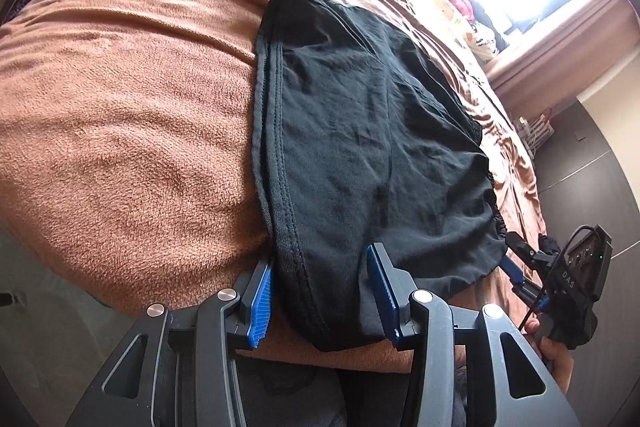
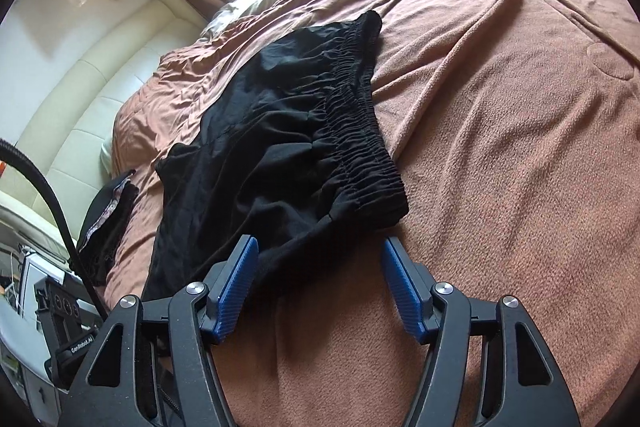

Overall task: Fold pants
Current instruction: 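Close the right tool on the waistband while the left tool grasps the hem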

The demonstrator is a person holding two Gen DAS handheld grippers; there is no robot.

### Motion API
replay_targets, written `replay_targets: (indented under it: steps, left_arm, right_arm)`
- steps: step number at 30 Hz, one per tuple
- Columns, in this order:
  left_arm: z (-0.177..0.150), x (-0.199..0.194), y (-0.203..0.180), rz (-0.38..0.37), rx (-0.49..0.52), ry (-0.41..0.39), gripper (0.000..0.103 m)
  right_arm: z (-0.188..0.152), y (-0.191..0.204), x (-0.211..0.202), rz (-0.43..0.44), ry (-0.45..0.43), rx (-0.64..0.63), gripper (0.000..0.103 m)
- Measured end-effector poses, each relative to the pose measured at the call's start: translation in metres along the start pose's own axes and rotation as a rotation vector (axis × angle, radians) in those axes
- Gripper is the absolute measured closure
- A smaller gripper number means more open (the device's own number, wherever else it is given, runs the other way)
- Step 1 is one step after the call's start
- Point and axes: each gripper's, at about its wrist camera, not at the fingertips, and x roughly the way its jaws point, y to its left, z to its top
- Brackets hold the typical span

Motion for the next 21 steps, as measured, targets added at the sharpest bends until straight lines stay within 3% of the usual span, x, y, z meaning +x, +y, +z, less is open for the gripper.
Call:
replay_targets:
  steps: [3,5,6,7,8,12,21]
  left_arm:
    - [-0.008,-0.004,0.001,-0.015,0.002,0.009,0.057]
    - [-0.011,-0.006,0.000,-0.007,0.010,0.008,0.067]
    - [-0.011,-0.005,0.000,0.008,0.011,0.015,0.085]
    - [-0.011,-0.004,0.000,0.021,0.009,0.023,0.093]
    - [-0.011,-0.006,0.000,0.021,0.000,0.019,0.093]
    - [-0.004,-0.018,-0.007,0.021,0.010,-0.024,0.097]
    - [0.031,-0.048,-0.037,0.003,0.058,-0.131,0.098]
  right_arm:
    - [0.002,-0.003,0.002,0.001,0.007,0.017,0.060]
    - [0.002,-0.001,0.003,0.003,0.010,0.015,0.071]
    - [0.002,0.000,0.003,-0.001,0.013,0.008,0.080]
    - [0.002,0.001,0.002,-0.012,0.012,0.004,0.084]
    - [0.003,0.002,0.000,-0.018,0.007,0.002,0.089]
    - [0.003,0.009,-0.008,-0.024,-0.017,-0.017,0.095]
    - [0.009,0.025,-0.025,-0.033,-0.078,-0.052,0.098]
